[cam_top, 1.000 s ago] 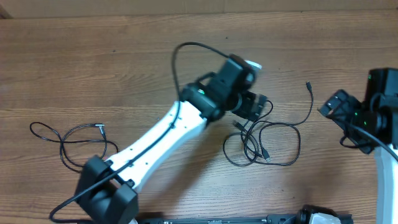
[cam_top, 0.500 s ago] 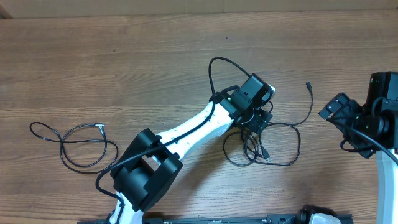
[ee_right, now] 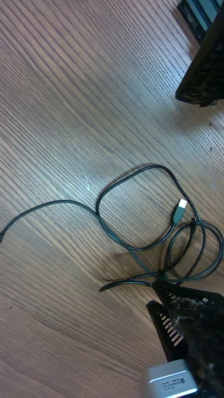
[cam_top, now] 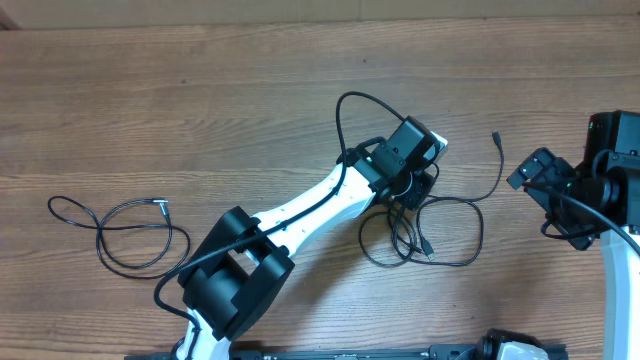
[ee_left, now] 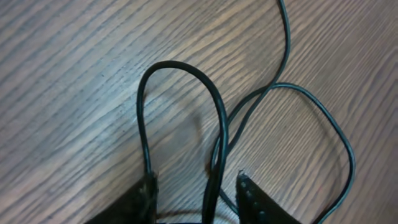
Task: Untangle cables
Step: 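Move the left gripper to the remaining cables and grasp a strand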
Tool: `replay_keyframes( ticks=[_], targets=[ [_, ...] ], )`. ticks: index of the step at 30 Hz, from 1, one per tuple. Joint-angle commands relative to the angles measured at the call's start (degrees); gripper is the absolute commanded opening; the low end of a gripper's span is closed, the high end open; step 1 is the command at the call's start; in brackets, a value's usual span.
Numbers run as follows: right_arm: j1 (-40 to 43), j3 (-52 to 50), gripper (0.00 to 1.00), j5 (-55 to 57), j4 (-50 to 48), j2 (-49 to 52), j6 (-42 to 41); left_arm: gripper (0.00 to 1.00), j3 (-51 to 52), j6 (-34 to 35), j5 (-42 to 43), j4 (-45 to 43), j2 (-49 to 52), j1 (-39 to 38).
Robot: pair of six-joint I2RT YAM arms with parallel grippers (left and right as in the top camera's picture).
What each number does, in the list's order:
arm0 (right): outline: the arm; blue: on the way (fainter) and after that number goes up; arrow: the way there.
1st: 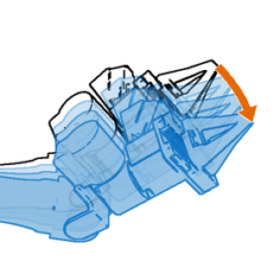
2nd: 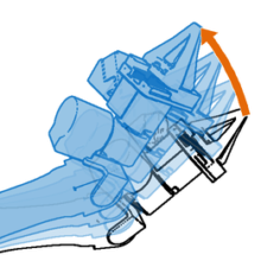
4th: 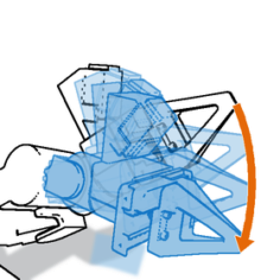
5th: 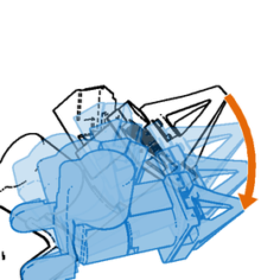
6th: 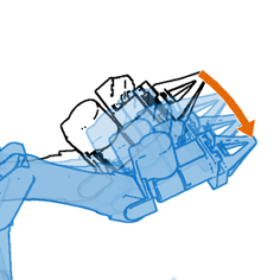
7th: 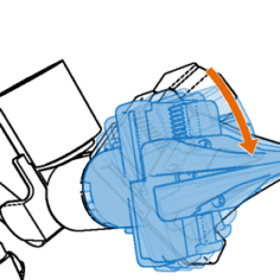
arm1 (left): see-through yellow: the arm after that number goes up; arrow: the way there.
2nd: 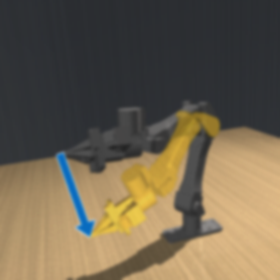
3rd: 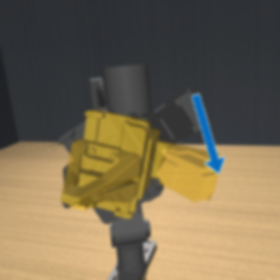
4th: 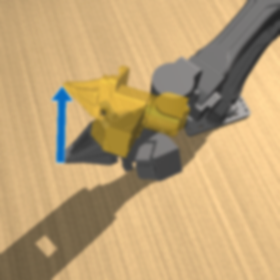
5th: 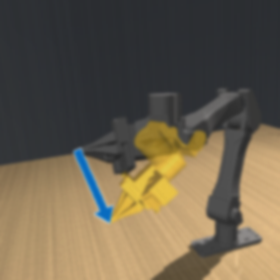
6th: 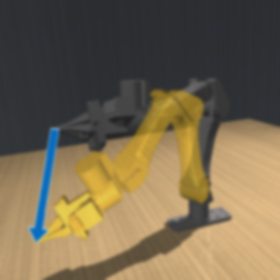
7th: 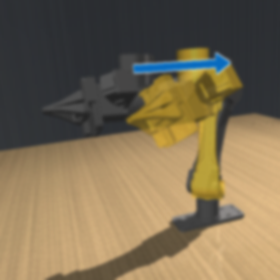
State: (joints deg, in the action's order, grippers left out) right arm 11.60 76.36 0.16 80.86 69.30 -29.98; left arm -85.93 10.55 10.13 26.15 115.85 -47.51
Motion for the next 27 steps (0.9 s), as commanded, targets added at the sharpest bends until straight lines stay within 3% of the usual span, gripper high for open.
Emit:
replay_keyframes(
  ticks=[1,13,17,19,23,27],
  targets=[
    [0.09,-0.28,1.0,-0.48,-0.46,-0.11,-0.24,0.36,-0.02,-0.02,1.31,-0.35,1.16,-0.26],
    [0.09,-0.28,1.0,-0.46,-0.63,-0.11,-0.24,0.4,0.02,0.39,1.49,-0.7,1.2,-1.29],
    [0.09,-0.28,1.0,-0.46,-0.79,-0.11,-0.24,0.32,0.02,0.39,1.46,-0.7,1.95,-1.53],
    [0.09,-0.28,1.0,-0.44,-0.85,-0.11,-0.24,0.19,0.02,0.39,1.31,-0.66,3.1,-1.55],
    [0.11,-0.28,1.0,-0.26,-0.83,-0.11,-0.24,0.04,0.02,0.39,1.31,-0.02,5.14,-1.55],
    [0.11,-0.28,1.0,-0.28,-0.81,-0.11,-0.24,0.04,-0.02,0.39,-0.04,1.33,5.25,-1.16]
  ],
)
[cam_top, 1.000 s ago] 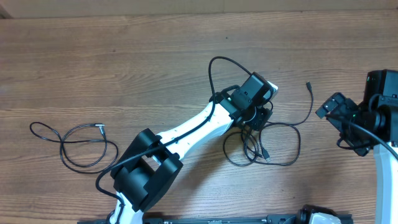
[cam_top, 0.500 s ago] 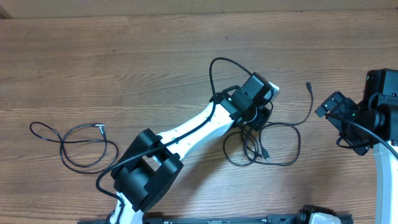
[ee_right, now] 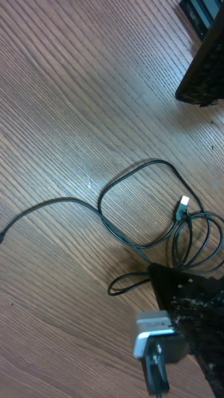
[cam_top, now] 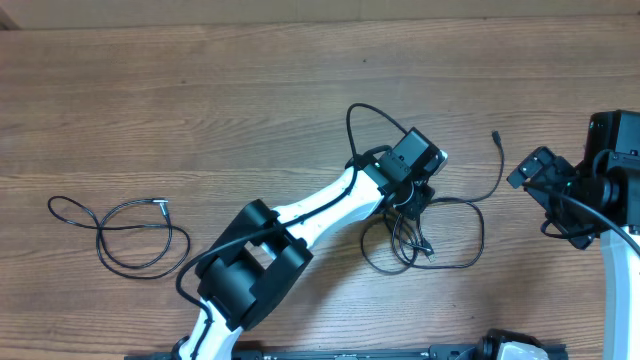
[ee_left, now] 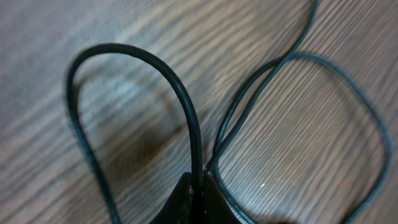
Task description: Untangle cables
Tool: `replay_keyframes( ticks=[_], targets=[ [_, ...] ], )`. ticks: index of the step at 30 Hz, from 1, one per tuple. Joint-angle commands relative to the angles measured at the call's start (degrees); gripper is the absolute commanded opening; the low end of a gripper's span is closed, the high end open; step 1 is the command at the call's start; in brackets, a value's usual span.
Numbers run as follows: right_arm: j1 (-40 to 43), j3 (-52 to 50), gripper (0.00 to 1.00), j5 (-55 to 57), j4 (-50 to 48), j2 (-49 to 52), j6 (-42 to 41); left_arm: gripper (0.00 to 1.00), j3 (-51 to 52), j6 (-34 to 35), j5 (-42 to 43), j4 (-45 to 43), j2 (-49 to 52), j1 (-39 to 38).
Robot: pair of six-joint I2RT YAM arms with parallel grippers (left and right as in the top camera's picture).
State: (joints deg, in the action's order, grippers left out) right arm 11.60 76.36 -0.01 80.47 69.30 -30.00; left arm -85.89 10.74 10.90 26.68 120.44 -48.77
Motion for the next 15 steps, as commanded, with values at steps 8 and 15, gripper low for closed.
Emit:
replay_keyframes(
  ticks=[8,15],
  targets=[
    [0.11,-0.28,1.0,-0.11,0.66,-0.11,-0.22,0.04,-0.52,0.2,-3.82,6.49,-5.05,5.01],
    [0.11,-0.28,1.0,-0.11,0.68,-0.11,-0.22,0.04,-0.52,3.67,0.28,8.22,-14.08,10.4]
  ],
)
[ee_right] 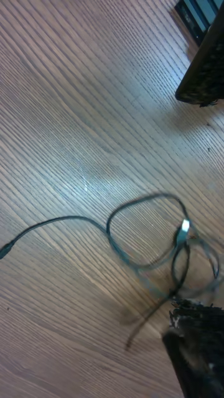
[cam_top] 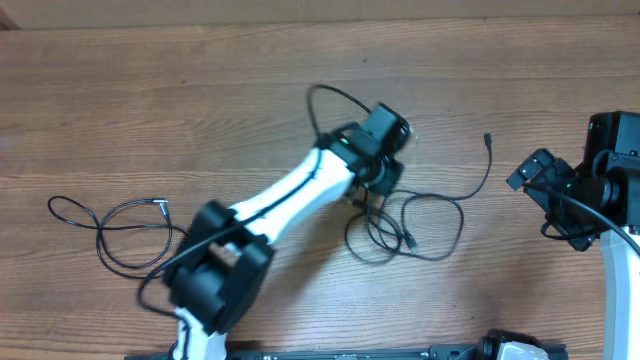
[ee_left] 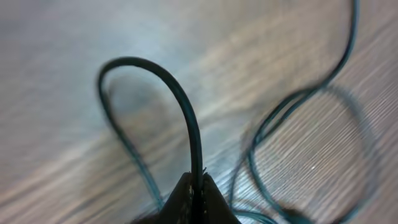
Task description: Untangle cables
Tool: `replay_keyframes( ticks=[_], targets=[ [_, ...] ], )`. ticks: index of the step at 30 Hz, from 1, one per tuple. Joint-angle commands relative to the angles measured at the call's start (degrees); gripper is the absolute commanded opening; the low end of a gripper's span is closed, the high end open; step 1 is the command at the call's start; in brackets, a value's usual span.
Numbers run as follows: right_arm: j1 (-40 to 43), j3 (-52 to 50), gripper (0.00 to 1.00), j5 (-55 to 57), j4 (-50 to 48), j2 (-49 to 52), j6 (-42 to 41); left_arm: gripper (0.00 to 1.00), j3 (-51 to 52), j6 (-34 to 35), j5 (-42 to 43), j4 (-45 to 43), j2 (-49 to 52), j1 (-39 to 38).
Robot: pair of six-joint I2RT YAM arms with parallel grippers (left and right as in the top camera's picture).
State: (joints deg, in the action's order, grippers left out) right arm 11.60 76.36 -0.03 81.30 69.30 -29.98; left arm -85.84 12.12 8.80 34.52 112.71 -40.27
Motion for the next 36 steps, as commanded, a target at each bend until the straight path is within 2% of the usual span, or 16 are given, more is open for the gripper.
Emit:
replay_keyframes(
  ticks=[1,14,18,24,27,31,36],
  targets=[
    [0.11,-0.28,1.0,-0.09,-0.15,-0.11,-0.24,0.04,-0.57,2.27,3.34,0.81,-7.74,2.6],
    [0.11,-0.28,1.0,-0.52,-0.44,-0.11,-0.61,0.04,-0.57,3.76,4.2,3.3,-20.13,8.44],
    [0.11,-0.28,1.0,-9.4,-4.79,-0.11,-3.26,0.04,-0.57,3.74,4.17,3.17,-22.38,8.85],
    [0.11,-0.28,1.0,-10.25,-6.71,-0.11,-3.28,0.04,-0.57,3.74,4.33,2.73,-27.15,10.73],
    [-0.02,-0.28,1.0,-15.65,-8.94,0.0,-3.3,0.04,-0.57,3.76,4.33,2.34,-30.32,12.33],
    [-2.58,-0.28,1.0,-25.03,-10.23,1.31,-3.28,0.04,-0.57,3.85,4.35,-0.44,-34.42,13.97],
    [-9.92,-0.31,1.0,-24.94,-11.74,5.35,-3.28,0.04,-0.57,4.59,3.98,-9.84,-38.62,14.12]
  ],
)
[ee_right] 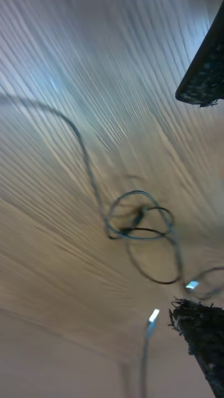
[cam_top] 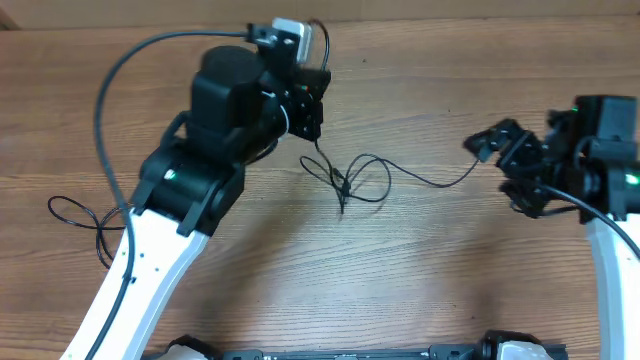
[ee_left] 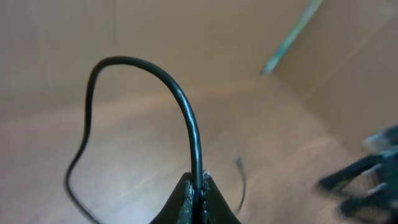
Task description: Untangle cables
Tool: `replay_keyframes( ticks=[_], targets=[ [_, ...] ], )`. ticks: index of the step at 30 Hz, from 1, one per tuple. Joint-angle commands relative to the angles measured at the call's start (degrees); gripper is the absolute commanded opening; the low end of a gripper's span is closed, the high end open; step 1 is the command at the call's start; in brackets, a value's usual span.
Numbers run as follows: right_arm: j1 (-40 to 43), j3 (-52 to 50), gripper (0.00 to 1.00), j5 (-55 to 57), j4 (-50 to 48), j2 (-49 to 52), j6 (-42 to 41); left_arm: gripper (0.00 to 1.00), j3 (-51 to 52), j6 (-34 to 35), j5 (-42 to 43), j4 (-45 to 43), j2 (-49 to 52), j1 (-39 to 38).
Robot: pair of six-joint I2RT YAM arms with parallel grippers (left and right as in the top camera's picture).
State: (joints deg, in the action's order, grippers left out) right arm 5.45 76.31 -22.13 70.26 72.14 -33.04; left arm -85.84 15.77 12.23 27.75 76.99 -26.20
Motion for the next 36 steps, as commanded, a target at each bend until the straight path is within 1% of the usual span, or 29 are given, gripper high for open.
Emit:
replay_keyframes(
  ticks=[1,2,5,9,12,15,17,21,25,27,30,33,35,36],
  targets=[
    [-5.51,-0.26,1.0,-2.23,-0.96,3.74,-0.26,0.04,-0.57,0.96,-0.15,-5.07,-3.67,0.04],
    [-6.84,-0.26,1.0,-1.6,-1.16,4.81,-0.63,0.04,-0.57,0.98,-0.61,-6.49,-4.26,0.04],
    [-10.56,-0.26,1.0,1.18,-1.29,8.85,-5.53,0.04,-0.57,1.4,-0.46,-9.75,-6.36,0.02],
    [-13.68,-0.26,1.0,0.2,-4.55,14.73,-10.43,0.04,-0.57,2.08,-0.15,-10.03,-9.03,0.02],
    [-15.41,-0.26,1.0,-3.93,-8.17,18.1,-10.47,0.04,-0.57,2.05,-0.17,-11.19,-10.75,0.02],
    [-17.79,-0.26,1.0,-7.67,-10.93,21.44,-10.49,0.04,-0.57,1.51,-0.68,-14.32,-12.48,0.02],
    [-19.37,-0.26,1.0,-7.58,-10.88,23.02,-10.47,0.04,-0.57,0.44,-1.07,-16.35,-13.09,0.04],
    [-23.56,-0.28,1.0,-6.86,-11.37,26.21,-10.47,0.04,-0.57,0.5,-2.62,-20.28,-13.66,0.02],
    [-27.32,-0.28,1.0,-6.03,-15.15,29.49,-10.86,0.04,-0.57,0.52,-2.58,-23.02,-13.79,0.02],
    [-28.41,-0.28,0.99,-3.63,-16.59,30.91,-13.07,0.04,-0.57,0.5,-2.62,-23.85,-13.94,0.02],
    [-29.27,-0.31,0.89,1.33,-17.27,32.68,-17.22,0.04,-0.57,0.44,-5.49,-24.74,-14.8,0.04],
    [-29.27,-0.31,0.7,6.16,-17.07,33.86,-19.58,0.04,-0.57,-1.9,-11.91,-25.49,-16.57,0.04],
    [-28.83,-0.31,0.6,10.69,-16.68,34.05,-21.16,0.04,-0.57,-3.96,-18.32,-25.51,-18.12,0.04],
    [-28.5,-0.31,0.53,12.33,-16.61,34.07,-21.55,0.04,-0.57,-4.61,-21.84,-25.44,-18.8,0.04]
  ],
)
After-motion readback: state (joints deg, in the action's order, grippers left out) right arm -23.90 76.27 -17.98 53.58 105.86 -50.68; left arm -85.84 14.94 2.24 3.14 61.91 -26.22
